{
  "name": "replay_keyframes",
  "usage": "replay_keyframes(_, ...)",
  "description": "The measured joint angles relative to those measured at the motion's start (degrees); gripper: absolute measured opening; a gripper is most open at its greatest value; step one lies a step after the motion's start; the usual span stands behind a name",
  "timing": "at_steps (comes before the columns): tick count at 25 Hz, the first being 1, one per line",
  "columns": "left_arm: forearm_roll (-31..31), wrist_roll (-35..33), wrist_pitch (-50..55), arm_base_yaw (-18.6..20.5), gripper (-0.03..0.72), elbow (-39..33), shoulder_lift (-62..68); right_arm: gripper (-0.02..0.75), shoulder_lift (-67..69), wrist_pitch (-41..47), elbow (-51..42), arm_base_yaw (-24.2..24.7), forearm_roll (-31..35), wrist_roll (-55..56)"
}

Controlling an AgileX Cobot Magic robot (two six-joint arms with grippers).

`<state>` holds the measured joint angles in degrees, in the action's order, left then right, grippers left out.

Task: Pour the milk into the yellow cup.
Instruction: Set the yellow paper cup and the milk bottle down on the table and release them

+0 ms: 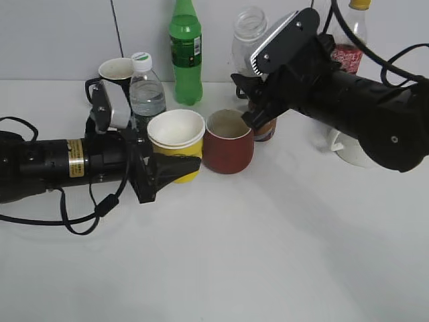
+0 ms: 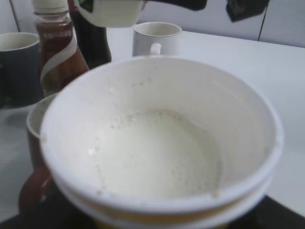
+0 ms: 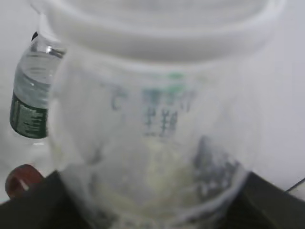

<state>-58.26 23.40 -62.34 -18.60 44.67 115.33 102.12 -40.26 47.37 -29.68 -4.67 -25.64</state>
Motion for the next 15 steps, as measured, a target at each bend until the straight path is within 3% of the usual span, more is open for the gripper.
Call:
replay_keyframes(9,-0.1,0.0,0.1,6.8,0.443,-4.4,-1.4,0.438,0.0,-7.7,-8.3,3.1,0.8,21.3)
replay_keyframes(15,1.4,0.0,3.4,8.6,0.443,-4.8,-1.4,0.438,0.0,-10.2,-14.1,6.4,0.4,24.7)
